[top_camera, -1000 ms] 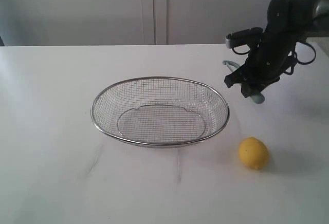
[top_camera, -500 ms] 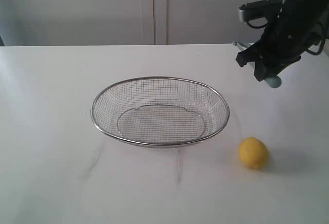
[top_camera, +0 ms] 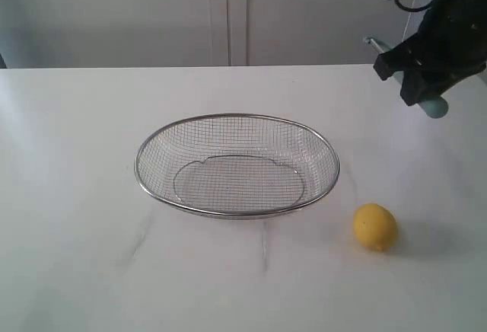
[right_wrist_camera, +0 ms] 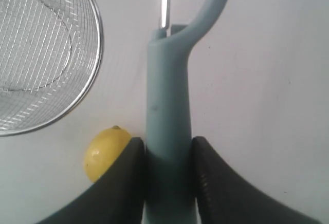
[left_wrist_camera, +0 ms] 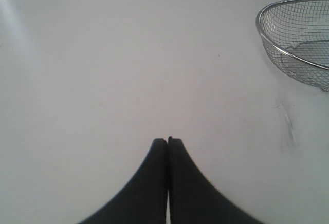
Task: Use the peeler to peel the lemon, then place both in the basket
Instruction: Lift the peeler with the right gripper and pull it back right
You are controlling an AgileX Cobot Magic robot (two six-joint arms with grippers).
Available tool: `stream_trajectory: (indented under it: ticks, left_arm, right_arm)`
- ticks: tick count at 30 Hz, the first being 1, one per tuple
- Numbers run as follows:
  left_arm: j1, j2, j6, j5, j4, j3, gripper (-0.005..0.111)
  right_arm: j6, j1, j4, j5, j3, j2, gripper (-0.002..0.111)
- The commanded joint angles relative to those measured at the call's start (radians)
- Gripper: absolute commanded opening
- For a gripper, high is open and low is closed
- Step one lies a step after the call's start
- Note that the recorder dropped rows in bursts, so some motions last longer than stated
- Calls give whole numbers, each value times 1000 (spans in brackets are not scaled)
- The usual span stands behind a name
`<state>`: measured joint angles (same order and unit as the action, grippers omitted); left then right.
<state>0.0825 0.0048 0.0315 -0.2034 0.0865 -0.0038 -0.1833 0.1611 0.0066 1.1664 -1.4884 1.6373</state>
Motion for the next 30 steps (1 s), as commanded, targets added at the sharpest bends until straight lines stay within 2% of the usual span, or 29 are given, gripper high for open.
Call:
stream_trajectory:
  ticks: [1,8,30]
  left_arm:
    - [4,-5,5,1,9,4,0]
    - [4,-5,5,1,9,4,0]
    - [4,-5,5,1,9,4,0]
  right_arm:
    - [6,-4,21,-13,81,-93,0]
    - [-25,-4,173,-63,216,-233,0]
    - [-24,-4,177,-172,567,-680,0]
